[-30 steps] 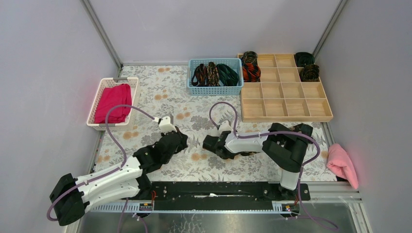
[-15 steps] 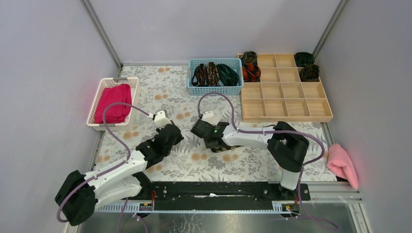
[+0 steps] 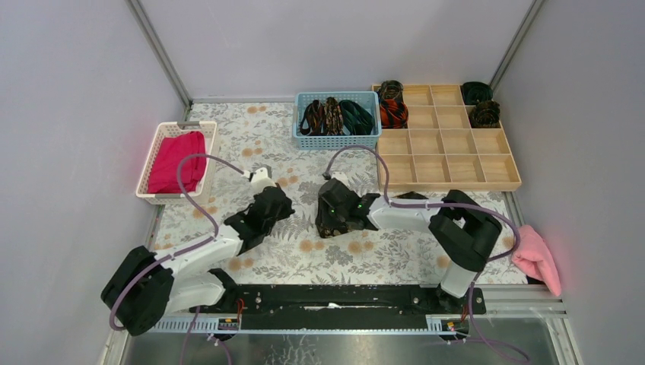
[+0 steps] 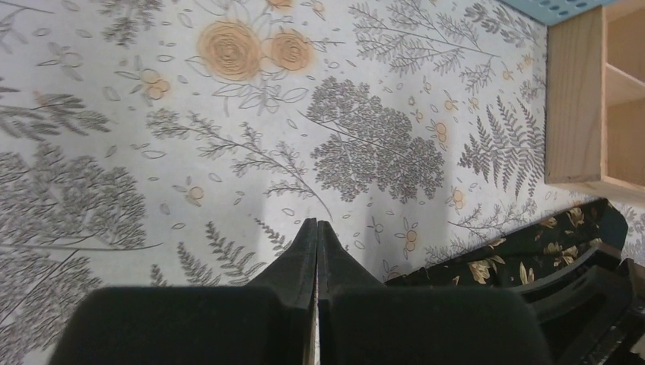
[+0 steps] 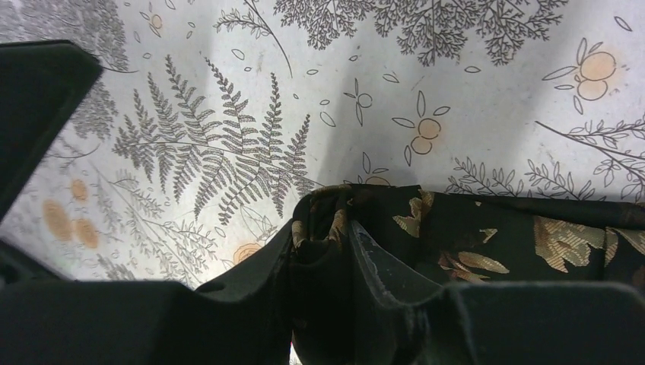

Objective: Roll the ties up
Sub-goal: Roll the tie at the center of the board.

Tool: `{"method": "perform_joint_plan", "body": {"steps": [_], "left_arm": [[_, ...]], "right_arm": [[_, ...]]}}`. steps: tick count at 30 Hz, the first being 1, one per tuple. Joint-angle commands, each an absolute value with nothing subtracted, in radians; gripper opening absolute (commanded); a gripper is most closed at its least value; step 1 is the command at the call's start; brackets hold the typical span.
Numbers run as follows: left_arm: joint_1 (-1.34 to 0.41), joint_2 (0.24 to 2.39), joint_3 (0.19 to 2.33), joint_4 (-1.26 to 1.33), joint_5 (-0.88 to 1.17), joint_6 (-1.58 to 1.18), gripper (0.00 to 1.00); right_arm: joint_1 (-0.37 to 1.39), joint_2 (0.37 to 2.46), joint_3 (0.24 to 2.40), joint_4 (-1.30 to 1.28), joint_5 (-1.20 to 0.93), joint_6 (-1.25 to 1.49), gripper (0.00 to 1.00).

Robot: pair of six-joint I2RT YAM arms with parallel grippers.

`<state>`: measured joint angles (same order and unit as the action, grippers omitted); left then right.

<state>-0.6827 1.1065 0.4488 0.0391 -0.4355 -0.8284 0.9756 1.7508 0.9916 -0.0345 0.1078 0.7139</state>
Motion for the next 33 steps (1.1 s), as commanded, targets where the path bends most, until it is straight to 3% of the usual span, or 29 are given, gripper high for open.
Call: {"method": "perform_joint_plan", "body": {"steps": [1,11,21,33], "left_arm": [[-0.676,1.192,0.504,0.192,-0.363,-0.772,0.0],[-0.68,1.457,0.58,0.442,-0.181,-0.72,0.0],[-0.748,1.565,0.654,0.489,-0.149,-0.677,0.0],[-0.769,1.614,0.657,0.514,-0.15,-0.679,0.0]], "right_arm": [[0.933,1.686,0.899,0.049,-0.029,0.772,0.33],[0.807,1.553,0.662,0.245,-0.21,0.847,0.33],[0.721,1.462,0.53,0.39,-0.324,0.898,0.32],[0.619,1.618,0.416,0.744,-0.553,1.042,0.29]]}}
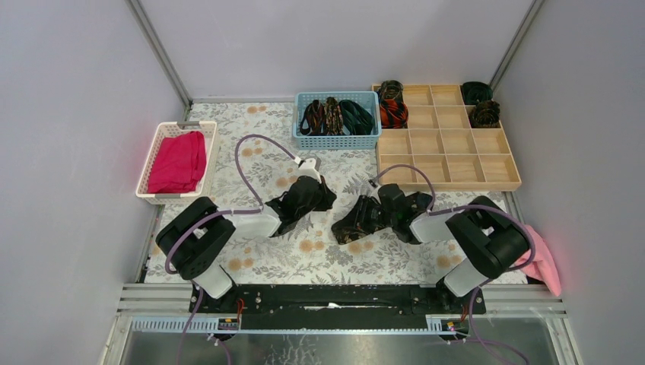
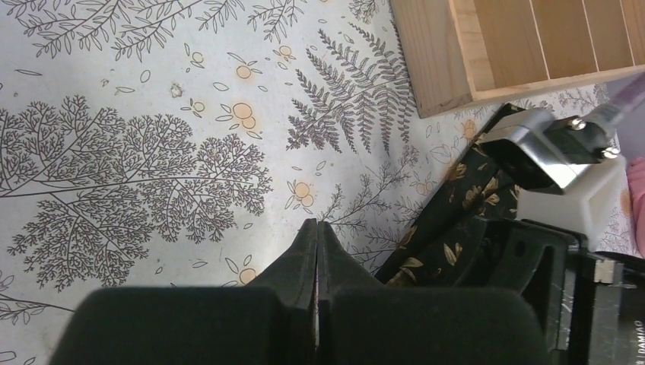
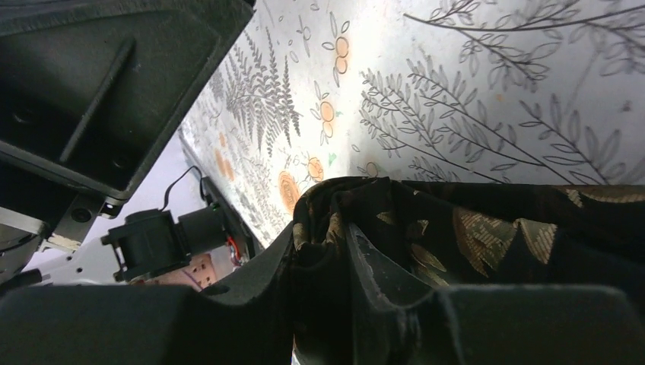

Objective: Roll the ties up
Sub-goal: Roll the tie at the center of the board.

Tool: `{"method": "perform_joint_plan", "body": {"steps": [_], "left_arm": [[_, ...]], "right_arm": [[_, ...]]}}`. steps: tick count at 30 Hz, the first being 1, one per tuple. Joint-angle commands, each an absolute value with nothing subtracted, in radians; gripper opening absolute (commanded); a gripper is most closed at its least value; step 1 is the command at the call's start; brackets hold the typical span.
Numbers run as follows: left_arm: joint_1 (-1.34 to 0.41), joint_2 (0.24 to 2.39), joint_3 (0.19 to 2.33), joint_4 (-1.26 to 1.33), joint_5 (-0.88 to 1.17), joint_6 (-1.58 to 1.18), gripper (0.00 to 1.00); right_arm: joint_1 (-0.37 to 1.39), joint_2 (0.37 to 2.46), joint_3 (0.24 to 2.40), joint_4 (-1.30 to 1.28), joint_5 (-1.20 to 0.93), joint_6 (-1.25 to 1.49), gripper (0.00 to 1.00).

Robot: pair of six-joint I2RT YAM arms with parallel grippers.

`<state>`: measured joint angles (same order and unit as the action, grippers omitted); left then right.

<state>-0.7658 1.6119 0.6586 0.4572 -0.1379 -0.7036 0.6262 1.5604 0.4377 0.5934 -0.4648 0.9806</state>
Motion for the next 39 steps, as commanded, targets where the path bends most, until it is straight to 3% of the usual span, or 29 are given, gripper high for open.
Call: {"method": "perform_joint_plan", "body": {"steps": [1,6,14,21,30,32,39], "left_arm": [[-0.769,1.612,0.658,0.513,-0.152,-0.677,0.0],[-0.77,1.632,0.666,0.514,-0.137,-0.678,0.0],[-0.784,1.676,0.67,0.54,-0.117,-0.692,0.0],[-0.811,1.716,0.693,0.54,-0.113,-0.693,0.0],[-0.824,1.764,0.726,0.532,-0.107,-0.683,0.0],[-0.827,1.77,0.731,0.53,-0.108,-0.68,0.0],[-0.831,1.812,0.753,0.529,-0.104,-0.678,0.0]], "right_arm": [[0.613,1.634,0.407,0.773,-0.562,1.056,0.29],[0.593,1.635,0.397,0.737,-0.55,1.029,0.29],[0.593,1.515,0.477,0.357,-0.401,0.836,0.52],[0.592,1.476,0.52,0.216,-0.314,0.758,0.55],[0.592,1.44,0.529,0.165,-0.293,0.719,0.67],[0.592,1.405,0.54,0.129,-0.281,0.707,0.73],[0.592,1.285,0.579,-0.058,-0.155,0.647,0.79]]}}
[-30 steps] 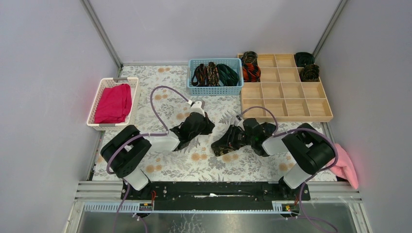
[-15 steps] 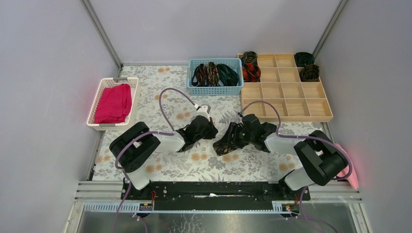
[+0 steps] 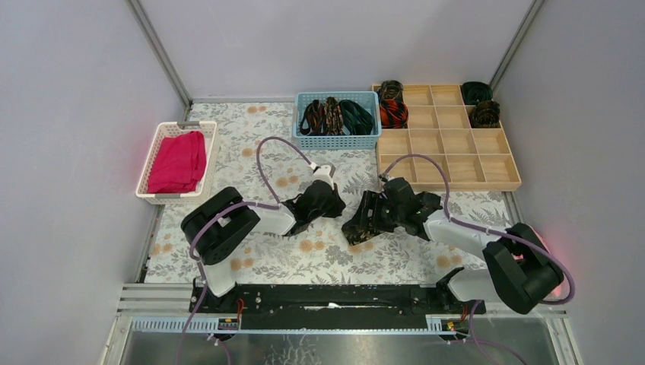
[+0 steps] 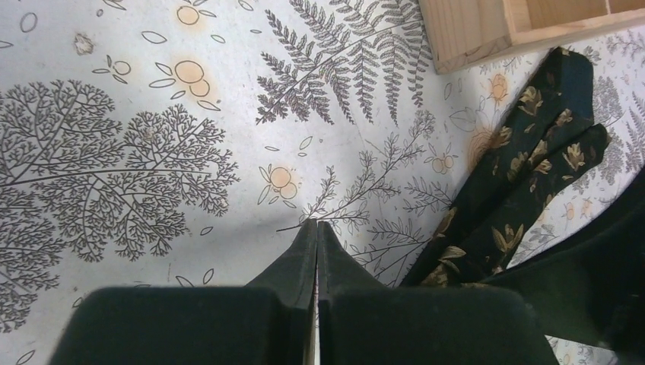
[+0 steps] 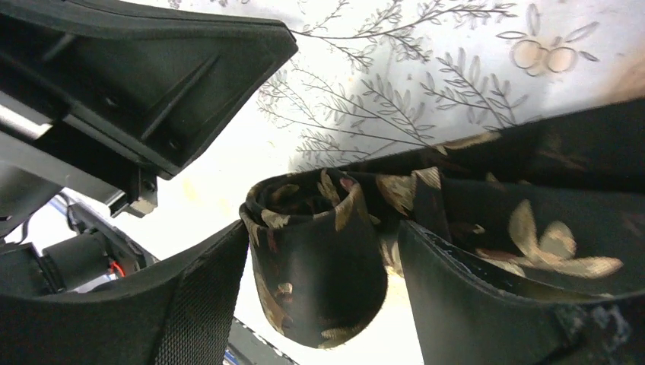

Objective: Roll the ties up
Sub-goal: Roll the tie at the center of the board.

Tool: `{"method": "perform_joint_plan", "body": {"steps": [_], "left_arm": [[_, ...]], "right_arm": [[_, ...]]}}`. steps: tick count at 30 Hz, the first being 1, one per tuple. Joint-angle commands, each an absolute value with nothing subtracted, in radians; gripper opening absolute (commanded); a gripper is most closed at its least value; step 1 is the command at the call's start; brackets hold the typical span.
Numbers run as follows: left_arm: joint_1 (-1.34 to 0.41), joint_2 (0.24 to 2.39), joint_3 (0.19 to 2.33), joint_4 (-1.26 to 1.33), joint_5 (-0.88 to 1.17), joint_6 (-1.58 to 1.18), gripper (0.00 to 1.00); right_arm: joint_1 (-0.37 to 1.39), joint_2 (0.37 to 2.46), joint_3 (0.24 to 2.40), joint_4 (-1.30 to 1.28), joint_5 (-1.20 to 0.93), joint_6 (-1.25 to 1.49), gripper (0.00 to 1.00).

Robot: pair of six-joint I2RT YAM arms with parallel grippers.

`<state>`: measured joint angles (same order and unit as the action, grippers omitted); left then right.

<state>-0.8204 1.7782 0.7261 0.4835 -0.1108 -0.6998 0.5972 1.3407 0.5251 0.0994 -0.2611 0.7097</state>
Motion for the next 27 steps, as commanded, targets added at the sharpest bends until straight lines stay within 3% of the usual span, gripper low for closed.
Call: {"method": "perform_joint_plan", "body": {"steps": [1,9,19,22,25,27], "left_arm": [[-0.833,1.822,0.757,0.529,-0.1,-0.677,0.0],[-0.84,1.862,0.783,0.527,-0.089,-0.677,0.0],[-0.842,1.887,0.827,0.505,-0.088,-0.657,0.0],[-0.842,1.892,0.852,0.475,-0.103,-0.637,0.0],[-0.842,1.894,0.87,0.454,-0.117,-0.622,0.0],[-0.842,1.898,0.879,0.449,-0.116,-0.616,0.0]], "right_arm": [[0.592,1.277,0.582,-0.066,-0.153,0.641,0.8],[0.592,1.211,0.603,-0.146,-0.058,0.619,0.82],[0.592,1.026,0.647,-0.34,0.098,0.556,0.77],[0.593,0.941,0.631,-0.414,0.094,0.563,0.59],[0.594,0.864,0.593,-0.469,0.072,0.585,0.26],[0.595,0.817,0.561,-0.494,0.05,0.601,0.18]]}}
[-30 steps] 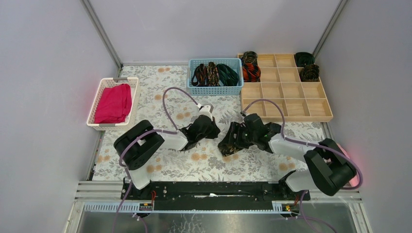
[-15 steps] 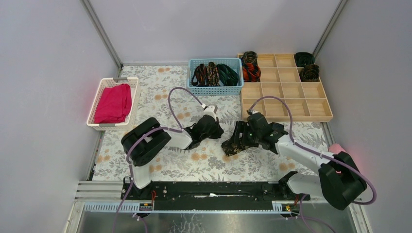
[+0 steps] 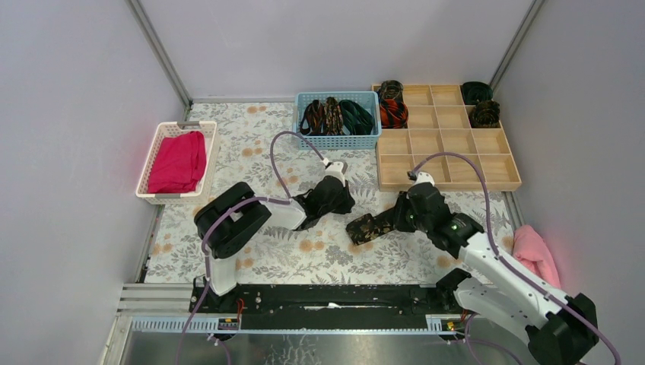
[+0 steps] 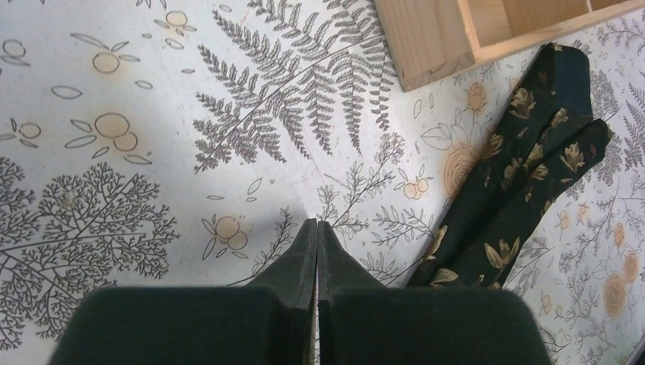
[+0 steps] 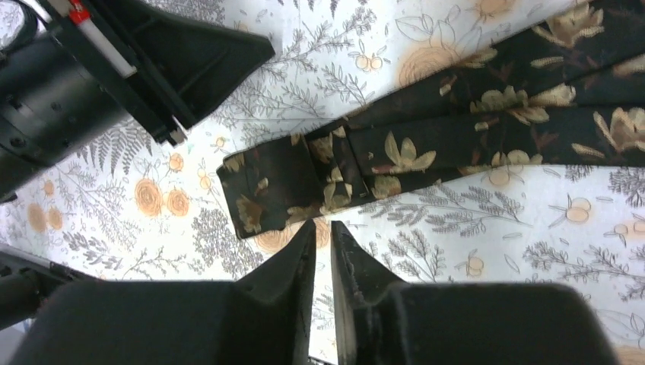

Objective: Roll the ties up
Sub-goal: Roll the tie at the center of the board.

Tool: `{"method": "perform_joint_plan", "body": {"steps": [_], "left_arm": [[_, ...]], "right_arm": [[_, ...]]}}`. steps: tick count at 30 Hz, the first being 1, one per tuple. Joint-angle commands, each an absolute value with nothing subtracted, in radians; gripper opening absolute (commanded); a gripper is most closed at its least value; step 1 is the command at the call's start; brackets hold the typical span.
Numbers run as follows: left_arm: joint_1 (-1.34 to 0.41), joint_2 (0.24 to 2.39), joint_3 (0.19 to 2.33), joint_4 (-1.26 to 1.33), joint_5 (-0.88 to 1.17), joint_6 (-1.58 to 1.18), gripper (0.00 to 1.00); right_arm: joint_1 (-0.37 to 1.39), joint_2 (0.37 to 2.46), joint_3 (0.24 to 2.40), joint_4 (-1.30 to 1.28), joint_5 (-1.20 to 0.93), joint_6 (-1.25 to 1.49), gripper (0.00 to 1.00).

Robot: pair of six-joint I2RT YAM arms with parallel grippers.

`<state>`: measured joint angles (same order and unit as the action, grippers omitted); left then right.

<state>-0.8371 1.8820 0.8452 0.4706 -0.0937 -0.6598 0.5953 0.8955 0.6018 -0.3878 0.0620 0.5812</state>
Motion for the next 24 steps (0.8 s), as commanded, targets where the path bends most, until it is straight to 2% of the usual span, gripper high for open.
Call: {"method": "perform_joint_plan", "body": {"steps": [1,8,10,17,24], "left_arm": [[-0.842,1.902,0.881,0.451,-0.114,-0.616,0.0],[-0.841,1.939,0.873,0.474,-0.089,-0.633,0.0],[-0.841,1.95,0.876,0.475,-0.083,-0.634,0.0],[-0.843,1.965,0.853,0.501,-0.062,-0.641,0.0],[-0.847,1.972,0.822,0.522,-0.02,-0.657,0.0]], "right_arm": [[0.595,0.802,0.546,-0.503,0.036,0.607,0.17],[0.667,0.807,0.514,-0.534,0.037,0.648,0.16],[0.695,0.844,0.522,-0.535,0.046,0.658,0.13],[0.819,1.027,0.465,-0.384,0.102,0.719,0.07],[0.844,1.146,0.432,-0.234,0.128,0.717,0.01]]}}
